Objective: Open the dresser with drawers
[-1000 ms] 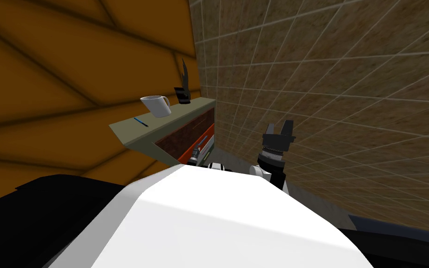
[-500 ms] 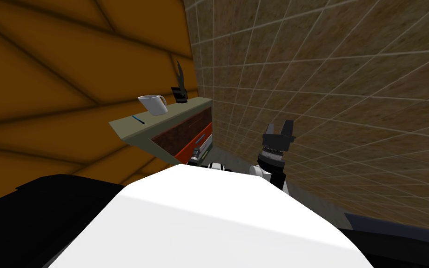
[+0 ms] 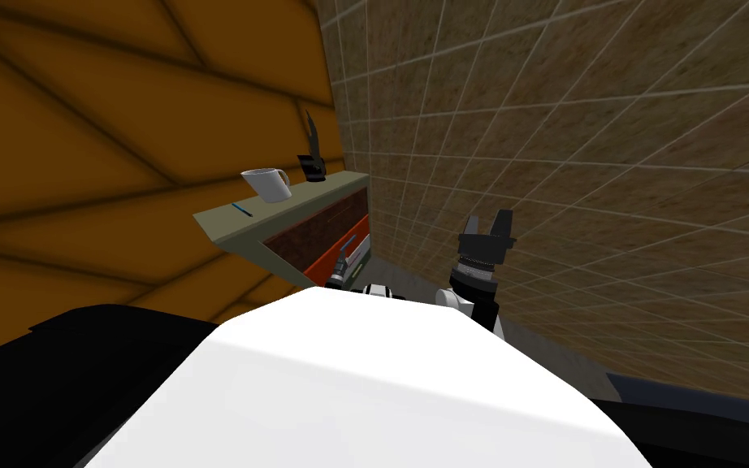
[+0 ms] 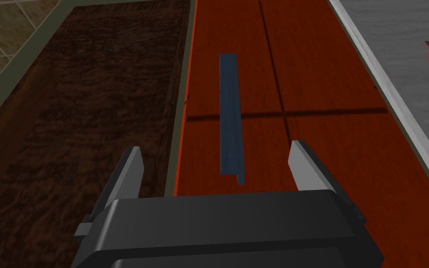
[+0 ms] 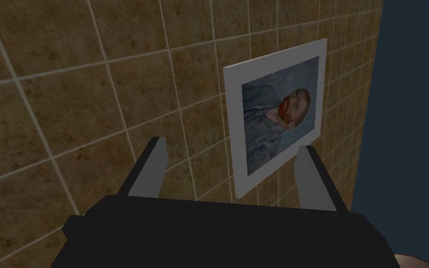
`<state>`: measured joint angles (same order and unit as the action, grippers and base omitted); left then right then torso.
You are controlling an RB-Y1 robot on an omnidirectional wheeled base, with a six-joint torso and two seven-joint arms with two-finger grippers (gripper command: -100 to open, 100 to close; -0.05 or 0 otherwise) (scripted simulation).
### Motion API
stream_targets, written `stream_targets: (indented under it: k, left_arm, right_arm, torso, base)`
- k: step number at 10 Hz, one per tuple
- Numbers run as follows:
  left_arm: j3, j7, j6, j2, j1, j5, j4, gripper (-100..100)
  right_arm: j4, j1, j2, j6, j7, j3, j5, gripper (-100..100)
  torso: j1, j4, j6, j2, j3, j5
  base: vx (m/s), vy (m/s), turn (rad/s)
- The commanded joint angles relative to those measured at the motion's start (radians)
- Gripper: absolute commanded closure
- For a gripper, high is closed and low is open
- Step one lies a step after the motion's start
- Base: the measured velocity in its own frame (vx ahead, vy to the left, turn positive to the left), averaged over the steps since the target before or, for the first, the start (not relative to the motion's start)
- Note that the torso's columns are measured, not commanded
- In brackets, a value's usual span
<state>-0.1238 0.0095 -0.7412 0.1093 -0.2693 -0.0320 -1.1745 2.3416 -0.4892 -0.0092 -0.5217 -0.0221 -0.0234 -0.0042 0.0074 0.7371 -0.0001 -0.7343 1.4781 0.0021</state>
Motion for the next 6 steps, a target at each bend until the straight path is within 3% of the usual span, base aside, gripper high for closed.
stream_targets:
  k: [1,2,4,5,6]
  left_arm:
    - [0.002,0.008,-0.029,-0.002,-0.001,-0.003,0.032,-100]
    - [0.003,0.009,-0.031,-0.029,-0.001,-0.004,0.042,-100]
    - [0.007,0.012,-0.003,-0.018,0.016,-0.008,0.025,-100]
    - [0.005,0.008,-0.021,-0.021,0.010,-0.005,0.034,-100]
    - [0.006,0.008,-0.016,-0.021,0.011,-0.005,0.034,100]
  right_arm:
    - [0.000,0.000,0.000,0.000,0.000,0.000,0.000,0]
    - [0.000,0.000,0.000,0.000,0.000,0.000,0.000,0]
    - [0.000,0.000,0.000,0.000,0.000,0.000,0.000,0]
    - [0.000,0.000,0.000,0.000,0.000,0.000,0.000,0]
    - [0.000,0.000,0.000,0.000,0.000,0.000,0.000,0]
  torso:
    - [-0.003,0.000,0.000,-0.002,-0.001,-0.001]
    - [-0.008,0.001,0.000,-0.004,-0.002,-0.002]
    - [-0.013,0.002,0.000,-0.006,-0.003,-0.004]
    - [-0.014,0.001,0.000,-0.005,-0.003,-0.004]
    - [-0.011,0.001,0.000,-0.005,-0.003,-0.003]
  base:
    - [0.060,0.153,-0.020]
    - [0.061,0.131,-0.008]
    - [0.032,0.031,0.009]
    - [0.004,-0.012,0.016]
    - [0.000,0.000,0.000]
